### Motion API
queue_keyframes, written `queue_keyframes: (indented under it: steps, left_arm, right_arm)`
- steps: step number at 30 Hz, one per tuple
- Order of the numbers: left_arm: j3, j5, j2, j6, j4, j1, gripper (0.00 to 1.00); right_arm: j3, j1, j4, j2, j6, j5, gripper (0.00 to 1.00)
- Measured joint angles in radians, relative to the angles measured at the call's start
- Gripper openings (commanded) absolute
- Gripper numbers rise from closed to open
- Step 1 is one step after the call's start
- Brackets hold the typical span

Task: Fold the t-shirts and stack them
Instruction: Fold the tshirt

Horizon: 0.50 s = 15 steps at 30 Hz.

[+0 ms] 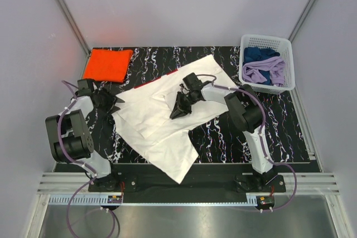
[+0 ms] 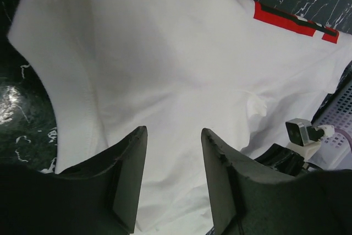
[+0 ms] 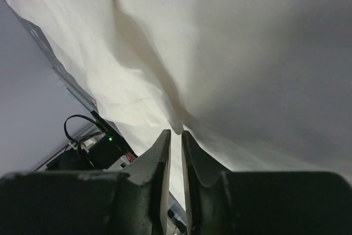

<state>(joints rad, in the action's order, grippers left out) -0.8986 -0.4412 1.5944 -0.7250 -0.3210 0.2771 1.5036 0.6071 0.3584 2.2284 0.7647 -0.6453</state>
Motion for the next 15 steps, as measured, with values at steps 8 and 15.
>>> queue_keyframes:
  steps: [8, 15]
  left_arm:
    - [-0.073, 0.048, -0.102, 0.070, -0.055, -0.003, 0.50]
    - [-0.124, 0.050, -0.007, 0.031, 0.037, -0.006, 0.42]
  right_arm:
    - [0.209, -0.016, 0.120, -0.003, -0.051, 0.043, 0.32]
    - [0.540, -0.132, 0.103, 0.083, -0.014, 0.096, 0.32]
